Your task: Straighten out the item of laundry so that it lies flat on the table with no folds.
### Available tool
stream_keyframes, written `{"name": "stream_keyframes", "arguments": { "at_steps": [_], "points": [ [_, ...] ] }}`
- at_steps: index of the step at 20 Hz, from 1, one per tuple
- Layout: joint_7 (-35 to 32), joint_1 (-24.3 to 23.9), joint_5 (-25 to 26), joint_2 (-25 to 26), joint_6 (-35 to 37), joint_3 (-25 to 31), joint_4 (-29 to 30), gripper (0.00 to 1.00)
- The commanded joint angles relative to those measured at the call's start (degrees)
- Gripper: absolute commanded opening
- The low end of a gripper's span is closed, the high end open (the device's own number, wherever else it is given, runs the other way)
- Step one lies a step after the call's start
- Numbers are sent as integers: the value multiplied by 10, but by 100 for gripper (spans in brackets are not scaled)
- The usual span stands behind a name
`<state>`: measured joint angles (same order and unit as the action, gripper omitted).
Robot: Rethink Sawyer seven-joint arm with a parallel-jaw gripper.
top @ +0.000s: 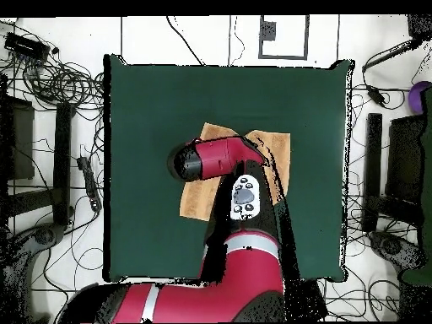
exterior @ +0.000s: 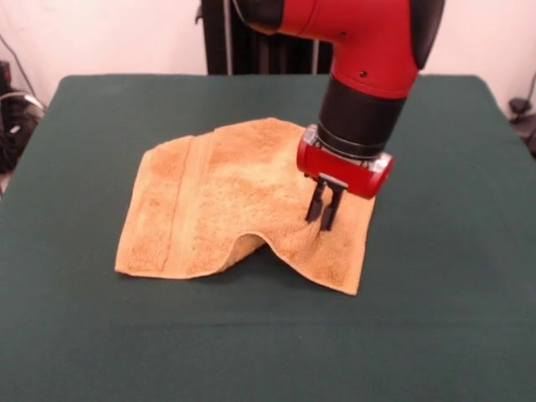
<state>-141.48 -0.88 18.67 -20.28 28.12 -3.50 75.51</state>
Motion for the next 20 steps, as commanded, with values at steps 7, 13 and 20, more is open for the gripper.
{"name": "stream_keyframes", "arguments": {
  "at_steps": [7, 13, 20],
  "points": [
    [-57, 45, -71, 30, 70, 55, -67, 0],
    [-32, 33, -92, 36, 90, 68, -86, 0],
    [-23, 32, -110, 43, 111, 69, -108, 0]
  ]
}}
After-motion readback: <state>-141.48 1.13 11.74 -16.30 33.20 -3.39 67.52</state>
